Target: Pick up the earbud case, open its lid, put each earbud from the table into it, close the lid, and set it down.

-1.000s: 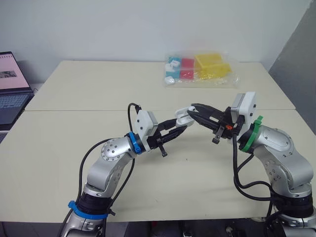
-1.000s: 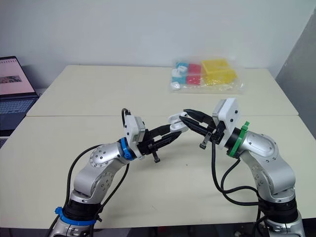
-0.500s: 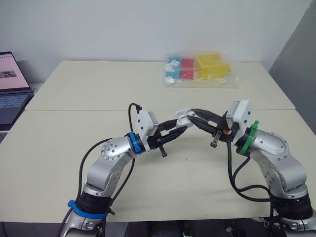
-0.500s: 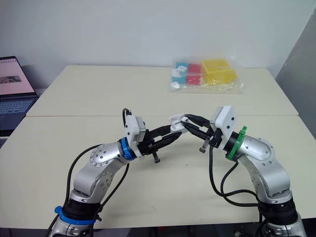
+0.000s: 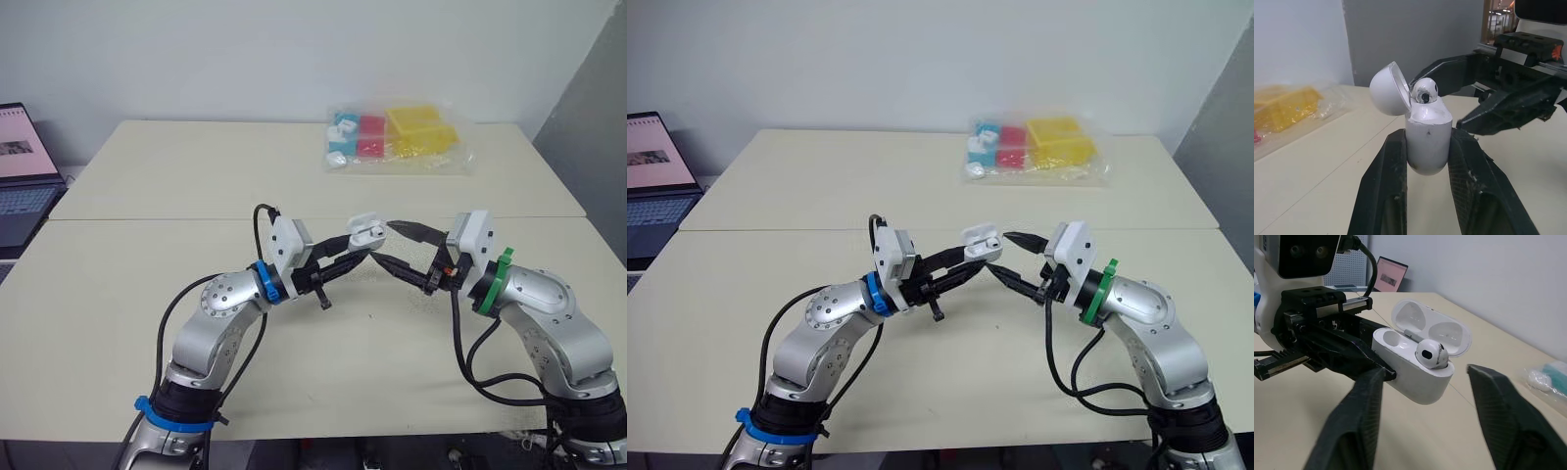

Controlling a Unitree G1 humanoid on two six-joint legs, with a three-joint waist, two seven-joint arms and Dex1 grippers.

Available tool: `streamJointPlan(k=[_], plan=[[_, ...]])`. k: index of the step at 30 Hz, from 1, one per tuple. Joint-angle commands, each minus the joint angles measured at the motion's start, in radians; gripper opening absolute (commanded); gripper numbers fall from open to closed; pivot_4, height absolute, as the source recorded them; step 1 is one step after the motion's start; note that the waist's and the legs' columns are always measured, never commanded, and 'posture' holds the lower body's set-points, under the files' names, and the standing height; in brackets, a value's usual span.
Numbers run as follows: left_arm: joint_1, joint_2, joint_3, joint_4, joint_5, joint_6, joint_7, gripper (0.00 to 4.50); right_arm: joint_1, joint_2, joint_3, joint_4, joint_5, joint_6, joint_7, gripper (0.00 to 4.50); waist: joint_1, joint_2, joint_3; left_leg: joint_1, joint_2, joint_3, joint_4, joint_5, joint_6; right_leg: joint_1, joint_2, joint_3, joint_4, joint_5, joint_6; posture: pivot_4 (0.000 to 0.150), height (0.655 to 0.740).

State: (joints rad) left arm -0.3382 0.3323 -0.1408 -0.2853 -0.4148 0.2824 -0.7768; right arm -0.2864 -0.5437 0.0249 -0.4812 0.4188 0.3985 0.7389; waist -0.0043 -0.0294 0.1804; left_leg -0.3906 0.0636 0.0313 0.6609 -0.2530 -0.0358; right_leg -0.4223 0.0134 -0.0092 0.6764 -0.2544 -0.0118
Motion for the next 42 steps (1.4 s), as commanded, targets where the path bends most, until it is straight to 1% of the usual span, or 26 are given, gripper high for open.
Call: streamJointPlan(k=[1, 5, 10, 12, 14, 15, 18, 20, 23, 25, 28, 31, 35, 38, 40, 41, 42], plan=[[-0.011, -0.001, 0.01, -0.043, -0.01, -0.019, -0.002, 0.78, -0.01, -0.017, -0.027, -0.048, 0.026, 0.014, -0.001, 2.95, 0.0, 0.0, 0.0, 0.0, 0.0, 0.0, 0.0, 0.0, 0.0, 0.0, 0.0, 0.0, 0.0, 0.0, 0.0, 0.15, 0.74], [-0.003, 0.002, 0.011, -0.042, -0.006, -0.021, 0.001, 0.78, -0.012, -0.045, -0.084, -0.086, 0.083, 0.067, -0.007, 2.95, 0.0, 0.0, 0.0, 0.0, 0.0, 0.0, 0.0, 0.0, 0.0, 0.0, 0.0, 0.0, 0.0, 0.0, 0.0, 0.15, 0.74], [0.01, 0.017, 0.018, -0.023, 0.012, -0.043, -0.003, 0.78, 0.049, -0.193, -0.255, -0.142, 0.189, 0.158, 0.043, 2.95, 0.002, 0.0, 0.0, -0.001, 0.0, 0.0, 0.0, 0.0, 0.0, 0.0, -0.001, 0.0, -0.002, 0.0, 0.0, 0.15, 0.74], [0.011, 0.021, 0.018, -0.021, 0.013, -0.049, -0.004, 0.78, 0.07, -0.228, -0.292, -0.147, 0.214, 0.176, 0.05, 2.95, 0.002, 0.0, 0.0, -0.001, 0.0, 0.0, 0.0, 0.0, 0.0, 0.0, -0.001, -0.001, -0.002, 0.0, 0.0, 0.15, 0.74], [0.014, 0.024, 0.017, -0.021, 0.015, -0.056, -0.008, 0.78, 0.098, -0.257, -0.317, -0.151, 0.206, 0.169, 0.055, 2.95, 0.002, 0.0, 0.0, -0.001, 0.0, 0.0, 0.0, 0.0, 0.0, 0.0, -0.001, 0.0, -0.002, 0.0, 0.0, 0.15, 0.74], [0.015, 0.025, 0.019, -0.019, 0.015, -0.058, -0.008, 0.78, 0.134, -0.276, -0.35, -0.149, 0.195, 0.172, 0.056, 2.95, 0.002, 0.0, 0.0, -0.001, 0.0, 0.0, 0.0, 0.0, 0.0, 0.0, -0.001, 0.0, -0.002, 0.0, 0.0, 0.15, 0.74], [0.018, 0.03, 0.028, -0.009, 0.024, -0.075, -0.009, 0.78, 0.261, -0.327, -0.44, -0.172, 0.128, 0.246, -0.012, 2.95, 0.003, 0.0, 0.0, -0.001, 0.0, 0.0, -0.001, 0.0, 0.0, 0.0, -0.001, -0.001, -0.003, 0.0, 0.0, 0.15, 0.74], [0.022, 0.034, 0.03, -0.007, 0.026, -0.081, -0.01, 0.78, 0.314, -0.338, -0.474, -0.194, 0.109, 0.286, -0.053, 2.95, 0.003, 0.0, 0.0, -0.002, 0.0, 0.0, -0.001, 0.0, 0.0, 0.0, -0.001, -0.001, -0.003, 0.0, 0.0, 0.15, 0.74], [0.026, 0.035, 0.031, -0.007, 0.026, -0.085, -0.007, 0.78, 0.386, -0.326, -0.532, -0.216, 0.112, 0.306, -0.061, 2.95, 0.003, 0.0, 0.0, -0.002, 0.0, 0.0, 0.0, 0.0, 0.0, 0.0, -0.001, 0.0, -0.003, 0.0, 0.0, 0.15, 0.74], [0.029, 0.037, 0.031, -0.01, 0.024, -0.085, -0.007, 0.78, 0.441, -0.338, -0.557, -0.234, 0.096, 0.324, -0.056, 2.95, 0.002, 0.0, 0.0, -0.001, 0.0, 0.0, 0.0, 0.0, 0.0, 0.0, -0.001, 0.0, -0.003, 0.0, 0.0, 0.15, 0.74], [0.034, 0.044, 0.037, -0.01, 0.022, -0.087, -0.01, 0.78, 0.54, -0.326, -0.6, -0.237, 0.076, 0.279, -0.012, 2.95, 0.003, 0.0, 0.0, -0.001, 0.0, -0.001, -0.001, 0.0, 0.0, 0.0, -0.001, -0.001, -0.003, 0.0, 0.0, 0.15, 0.74], [0.035, 0.052, 0.042, -0.006, 0.023, -0.091, -0.014, 0.78, 0.577, -0.314, -0.604, -0.23, 0.066, 0.248, 0.008, 2.95, 0.001, 0.0, 0.0, -0.001, 0.0, 0.0, 0.0, 0.0, 0.0, 0.0, -0.001, -0.001, -0.003, 0.0, 0.0, 0.15, 0.74], [0.039, 0.057, 0.043, -0.011, 0.025, -0.09, -0.013, 0.78, 0.597, -0.316, -0.588, -0.222, 0.059, 0.263, 0.002, 2.95, 0.001, 0.0, 0.0, -0.001, 0.0, 0.0, 0.0, 0.0, 0.0, 0.0, -0.001, -0.001, -0.003, 0.0, 0.001, 0.15, 0.74], [0.051, 0.061, 0.042, -0.024, 0.026, -0.089, -0.011, 0.78, 0.568, -0.302, -0.569, -0.213, 0.068, 0.309, -0.043, 3.55, 0.0, 0.0, 0.0, -0.001, 0.0, 0.0, 0.0, 0.0, 0.0, 0.0, -0.001, -0.001, -0.003, 0.0, 0.001, 0.15, 0.74], [0.054, 0.061, 0.041, -0.027, 0.027, -0.088, -0.01, 0.78, 0.56, -0.301, -0.564, -0.213, 0.066, 0.326, -0.057, 4.28, 0.002, 0.0, 0.0, -0.001, 0.0, 0.0, 0.0, 0.0, 0.0, 0.0, -0.001, -0.001, -0.003, 0.0, 0.001, 0.15, 0.74], [0.054, 0.061, 0.042, -0.027, 0.027, -0.088, -0.01, 0.78, 0.558, -0.301, -0.563, -0.214, 0.066, 0.33, -0.059, 4.5, 0.002, 0.0, 0.0, -0.001, -0.001, 0.0, 0.0, 0.0, 0.0, 0.0, -0.001, -0.001, -0.003, 0.0, 0.001, 0.15, 0.74], [0.056, 0.062, 0.041, -0.031, 0.028, -0.087, -0.009, 0.78, 0.562, -0.312, -0.552, -0.212, 0.044, 0.318, -0.06, 4.5, 0.002, 0.0, 0.0, -0.001, -0.001, 0.0, 0.0, 0.0, 0.0, 0.0, -0.001, -0.001, -0.003, 0.0, 0.001, 0.15, 0.74]])
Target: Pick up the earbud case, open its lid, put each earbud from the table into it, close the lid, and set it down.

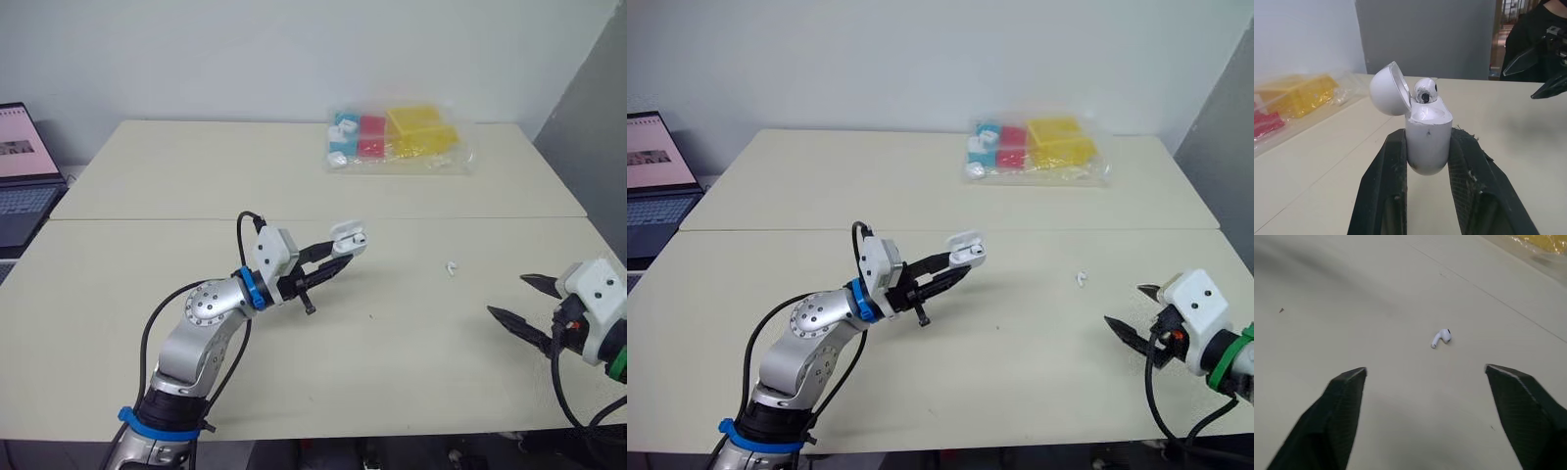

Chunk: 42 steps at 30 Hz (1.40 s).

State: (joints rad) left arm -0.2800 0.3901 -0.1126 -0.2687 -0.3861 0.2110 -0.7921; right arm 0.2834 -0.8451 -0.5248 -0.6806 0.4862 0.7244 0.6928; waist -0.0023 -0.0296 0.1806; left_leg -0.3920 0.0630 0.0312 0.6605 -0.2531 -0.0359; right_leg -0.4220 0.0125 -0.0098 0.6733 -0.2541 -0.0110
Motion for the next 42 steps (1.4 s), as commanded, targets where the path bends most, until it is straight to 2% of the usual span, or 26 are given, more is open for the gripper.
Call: streamJointPlan(k=[1, 7, 11, 15, 24, 35, 38, 41, 42], plan=[[0.004, 0.006, 0.013, -0.052, 0.0, -0.015, 0.007, 0.78, -0.046, -0.014, 0.05, 0.001, -0.056, 0.015, -0.059, 4.5, -0.001, 0.0, 0.0, 0.0, 0.0, 0.0, 0.0, 0.0, 0.0, 0.0, 0.0, 0.0, 0.0, 0.0, 0.0, 0.15, 0.74], [0.017, 0.011, 0.006, -0.065, 0.008, -0.013, 0.009, 0.78, -0.33, 0.07, 0.265, 0.097, -0.094, 0.261, -0.262, 4.5, -0.014, -0.001, 0.001, 0.001, 0.0, 0.0, 0.0, 0.0, 0.0, 0.0, 0.0, 0.001, 0.001, 0.001, 0.001, 0.15, 0.74], [0.018, 0.01, 0.004, -0.068, 0.009, -0.009, 0.012, 0.78, -0.4, 0.097, 0.304, 0.132, -0.099, 0.304, -0.291, 4.5, -0.007, -0.001, 0.001, -0.001, 0.0, -0.001, -0.001, 0.0, 0.0, -0.001, 0.001, 0.0, 0.0, 0.0, 0.0, 0.15, 0.74], [0.021, 0.011, -0.001, -0.074, 0.012, -0.009, 0.014, 0.78, -0.575, 0.205, 0.408, 0.341, -0.168, 0.294, -0.377, 4.5, -0.011, -0.001, 0.0, -0.004, 0.0, 0.001, 0.0, 0.0, 0.0, -0.002, 0.001, 0.003, -0.002, 0.001, 0.001, 0.15, 0.74], [0.024, 0.012, -0.006, -0.079, 0.015, -0.009, 0.016, 0.78, -0.63, 0.274, 0.479, 0.512, -0.261, 0.188, -0.398, 4.5, -0.001, -0.001, 0.0, -0.005, 0.0, 0.0, 0.0, 0.0, 0.0, -0.003, 0.0, 0.002, -0.002, 0.001, 0.001, 0.15, 0.74], [0.021, 0.009, -0.013, -0.075, 0.017, -0.011, 0.013, 0.78, -0.646, 0.354, 0.443, 0.608, -0.277, 0.166, -0.422, 4.5, -0.006, -0.001, 0.0, 0.001, 0.0, 0.001, 0.001, 0.0, 0.0, 0.0, 0.001, 0.002, 0.002, 0.001, 0.001, 0.15, 0.74], [0.018, 0.009, -0.012, -0.073, 0.017, -0.012, 0.012, 0.78, -0.651, 0.36, 0.425, 0.614, -0.259, 0.206, -0.416, 3.9, -0.006, -0.001, 0.0, 0.001, 0.0, 0.001, 0.001, 0.0, 0.0, 0.0, 0.001, 0.002, 0.003, 0.001, 0.001, 0.15, 0.74], [0.018, 0.008, -0.015, -0.073, 0.019, -0.013, 0.012, 0.78, -0.651, 0.358, 0.424, 0.609, -0.253, 0.22, -0.408, 2.88, -0.006, -0.001, 0.0, 0.001, 0.0, 0.001, 0.001, 0.0, 0.0, 0.0, 0.001, 0.002, 0.002, 0.001, 0.001, 0.15, 0.74], [0.018, 0.008, -0.015, -0.072, 0.019, -0.014, 0.012, 0.78, -0.649, 0.357, 0.425, 0.605, -0.249, 0.225, -0.405, 2.41, -0.005, -0.001, 0.0, 0.001, 0.0, 0.001, 0.001, 0.0, 0.0, 0.0, 0.001, 0.002, 0.002, 0.001, 0.001, 0.15, 0.74]])
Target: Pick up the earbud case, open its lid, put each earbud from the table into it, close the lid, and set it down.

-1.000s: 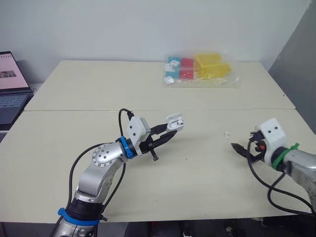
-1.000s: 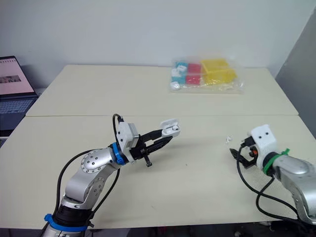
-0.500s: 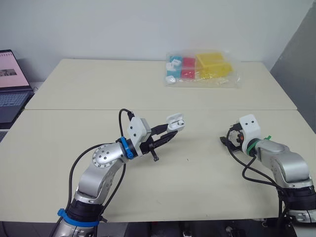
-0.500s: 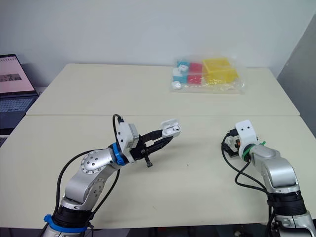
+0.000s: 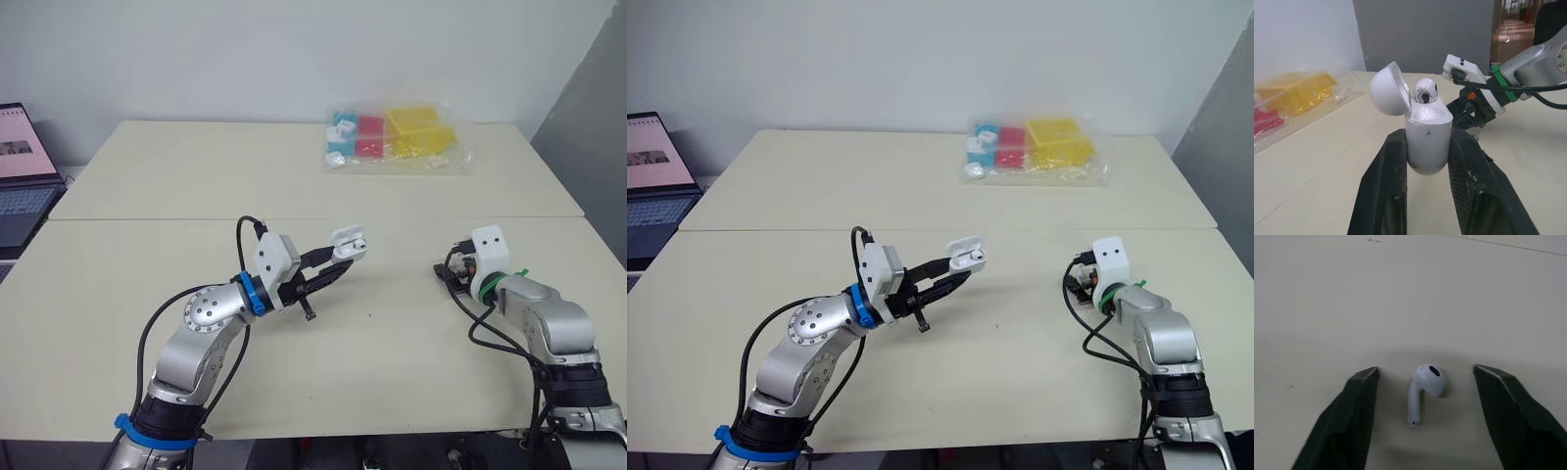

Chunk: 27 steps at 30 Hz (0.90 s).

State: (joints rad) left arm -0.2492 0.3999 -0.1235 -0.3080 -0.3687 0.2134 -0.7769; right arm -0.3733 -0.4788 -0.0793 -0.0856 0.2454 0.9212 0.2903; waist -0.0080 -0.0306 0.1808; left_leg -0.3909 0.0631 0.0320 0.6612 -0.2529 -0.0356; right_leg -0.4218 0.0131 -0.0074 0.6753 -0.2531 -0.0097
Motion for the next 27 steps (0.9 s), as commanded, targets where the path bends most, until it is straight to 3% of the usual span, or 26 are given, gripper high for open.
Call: streamJointPlan(k=[1, 6, 13, 18, 20, 27], plan=[[-0.013, -0.002, -0.004, -0.033, 0.002, -0.016, -0.003, 0.78, 0.008, -0.01, -0.02, 0.007, -0.006, 0.031, -0.001, 2.15, 0.001, 0.0, 0.0, 0.0, 0.0, 0.0, 0.0, 0.0, 0.0, 0.0, 0.0, 0.0, 0.0, 0.0, 0.0, 0.15, 0.74], [-0.014, -0.002, -0.005, -0.032, 0.004, -0.019, -0.004, 0.78, 0.011, -0.014, -0.022, -0.004, 0.001, 0.044, 0.005, 0.46, 0.005, 0.0, 0.0, -0.001, 0.0, 0.0, 0.0, 0.0, 0.0, 0.0, -0.001, 0.0, -0.001, 0.0, 0.0, 0.15, 0.74], [-0.006, 0.004, -0.001, -0.042, 0.002, -0.012, -0.003, 0.78, 0.039, -0.194, 0.025, -0.139, 0.047, -0.001, 0.231, 0.45, 0.006, 0.0, 0.0, -0.005, 0.0, 0.0, -0.001, 0.0, 0.0, -0.002, -0.001, -0.001, -0.003, 0.0, 0.0, 0.15, 0.74], [0.005, 0.012, -0.001, -0.057, -0.001, -0.007, -0.003, 0.78, 0.111, -0.365, 0.084, -0.193, 0.074, -0.246, 0.545, 0.45, 0.003, 0.001, 0.001, -0.006, 0.0, -0.001, -0.001, 0.0, 0.0, -0.004, 0.001, -0.001, -0.004, 0.0, 0.0, 0.15, 0.74], [0.015, 0.017, -0.001, -0.068, -0.005, -0.002, -0.002, 0.78, 0.135, -0.433, 0.117, -0.165, 0.026, -0.399, 0.649, 0.45, 0.002, 0.001, 0.001, -0.005, 0.001, -0.001, -0.001, 0.0, 0.0, -0.003, 0.001, -0.002, -0.005, 0.0, 0.0, 0.15, 0.74], [0.049, 0.03, 0.005, -0.11, -0.01, 0.02, 0.008, 0.78, 0.108, -0.586, 0.205, 0.008, -0.056, -0.648, 0.918, 0.45, 0.003, 0.001, 0.001, -0.004, 0.0, 0.0, 0.0, 0.0, 0.0, -0.003, 0.0, -0.001, -0.004, 0.0, 0.0, 0.15, 0.74]])
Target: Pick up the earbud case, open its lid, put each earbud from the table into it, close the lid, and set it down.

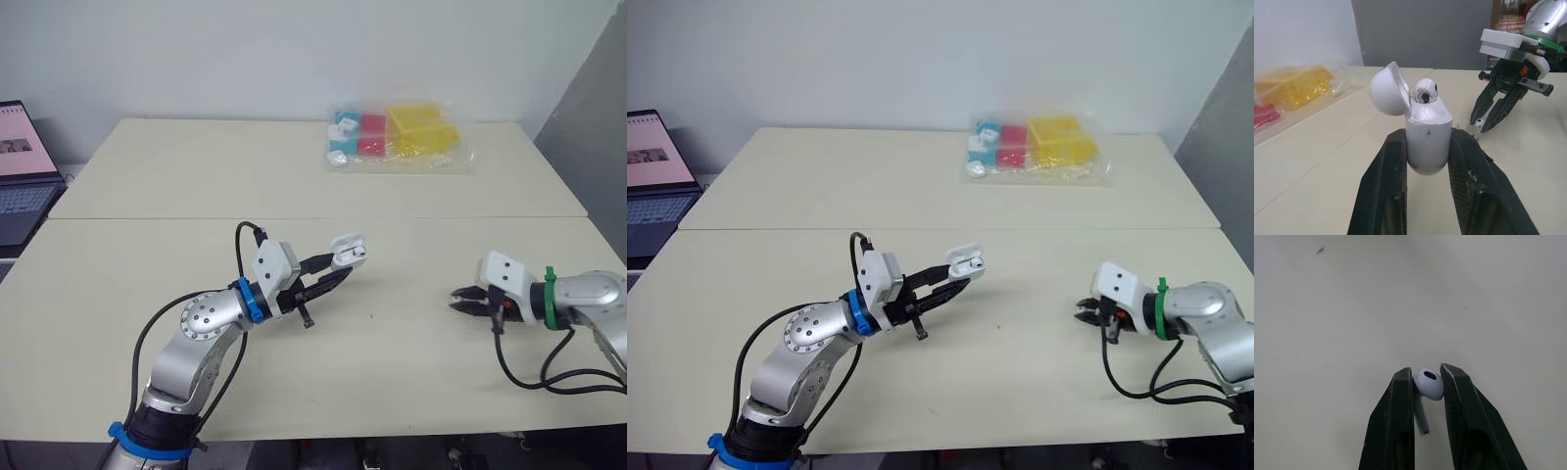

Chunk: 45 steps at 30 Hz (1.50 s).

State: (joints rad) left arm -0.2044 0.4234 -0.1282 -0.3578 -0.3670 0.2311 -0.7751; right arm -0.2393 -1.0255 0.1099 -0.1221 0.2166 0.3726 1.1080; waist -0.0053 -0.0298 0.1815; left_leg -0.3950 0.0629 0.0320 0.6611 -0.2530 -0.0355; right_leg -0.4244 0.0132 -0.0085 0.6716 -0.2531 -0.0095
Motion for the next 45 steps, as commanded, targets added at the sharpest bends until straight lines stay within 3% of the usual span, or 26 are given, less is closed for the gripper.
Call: streamJointPlan(k=[1, 12, 21, 22, 27, 32, 36, 38, 42, 45], plan=[[0.007, 0.009, 0.01, -0.064, -0.012, 0.005, 0.007, 0.78, -0.033, -0.044, 0.024, 0.063, -0.03, -0.118, 0.127, 0.45, 0.0, 0.0, 0.0, 0.0, 0.0, 0.0, 0.0, 0.0, 0.0, 0.0, 0.0, 0.0, 0.0, 0.0, 0.0, 0.15, 0.74], [0.057, 0.031, 0.023, -0.127, -0.017, 0.04, 0.027, 0.78, -0.138, -0.034, 0.138, 0.243, -0.143, -0.294, 0.327, 0.45, 0.0, 0.0, 0.0, 0.002, 0.0, 0.0, 0.0, 0.0, 0.0, 0.001, 0.0, 0.0, 0.002, 0.0, 0.0, 0.15, 0.74], [0.063, 0.034, 0.026, -0.138, -0.015, 0.046, 0.033, 0.78, -0.173, 0.002, 0.14, 0.256, -0.144, -0.201, 0.345, 0.45, 0.0, 0.0, 0.0, 0.005, 0.001, 0.0, 0.0, 0.0, 0.0, 0.003, 0.0, 0.001, 0.002, 0.0, -0.001, 0.15, 0.74], [0.063, 0.034, 0.026, -0.139, -0.015, 0.046, 0.034, 0.78, -0.175, 0.006, 0.14, 0.258, -0.147, -0.201, 0.34, 1.17, 0.0, 0.0, 0.0, 0.005, 0.001, 0.0, 0.0, 0.0, 0.0, 0.003, 0.0, 0.001, 0.003, 0.0, -0.001, 0.15, 0.74], [0.07, 0.035, 0.024, -0.145, -0.016, 0.046, 0.038, 0.78, -0.183, 0.017, 0.12, 0.256, -0.151, -0.237, 0.322, 2.8, -0.001, 0.0, 0.0, 0.008, 0.001, 0.001, 0.0, 0.0, 0.0, 0.004, 0.0, 0.002, 0.004, 0.0, -0.001, 0.15, 0.74], [0.069, 0.035, 0.024, -0.144, -0.016, 0.046, 0.041, 0.78, -0.18, -0.008, 0.076, 0.178, -0.095, -0.191, 0.346, 2.85, -0.001, 0.0, 0.0, 0.009, 0.0, 0.001, 0.0, 0.0, 0.0, 0.004, 0.0, 0.002, 0.005, 0.0, -0.001, 0.15, 0.74], [0.072, 0.033, 0.019, -0.14, -0.01, 0.037, 0.043, 0.78, -0.16, -0.047, 0.02, 0.057, -0.046, -0.059, 0.328, 2.85, 0.001, 0.0, 0.0, 0.009, 0.001, 0.001, 0.0, 0.0, 0.0, 0.004, 0.0, 0.002, 0.005, -0.001, -0.001, 0.15, 0.74], [0.076, 0.028, 0.016, -0.138, -0.008, 0.033, 0.046, 0.78, -0.135, -0.091, 0.013, -0.051, -0.095, 0.057, 0.268, 2.85, 0.002, 0.001, 0.001, 0.008, 0.0, 0.001, 0.0, 0.0, 0.0, 0.004, 0.0, 0.002, 0.005, -0.001, -0.001, 0.15, 0.74], [0.082, 0.015, 0.002, -0.134, -0.001, 0.023, 0.054, 0.78, -0.137, -0.137, 0.066, -0.188, -0.102, 0.384, 0.217, 2.85, 0.002, 0.001, 0.001, 0.008, 0.0, 0.001, -0.001, 0.0, 0.0, 0.004, -0.001, 0.002, 0.004, -0.001, -0.001, 0.15, 0.74], [0.082, 0.0, -0.008, -0.126, 0.006, 0.015, 0.058, 0.78, -0.168, -0.125, 0.118, -0.19, -0.124, 0.48, 0.184, 2.85, 0.002, 0.001, 0.001, 0.008, 0.0, 0.001, 0.0, 0.0, 0.0, 0.004, -0.001, 0.002, 0.004, -0.001, -0.001, 0.15, 0.74]])
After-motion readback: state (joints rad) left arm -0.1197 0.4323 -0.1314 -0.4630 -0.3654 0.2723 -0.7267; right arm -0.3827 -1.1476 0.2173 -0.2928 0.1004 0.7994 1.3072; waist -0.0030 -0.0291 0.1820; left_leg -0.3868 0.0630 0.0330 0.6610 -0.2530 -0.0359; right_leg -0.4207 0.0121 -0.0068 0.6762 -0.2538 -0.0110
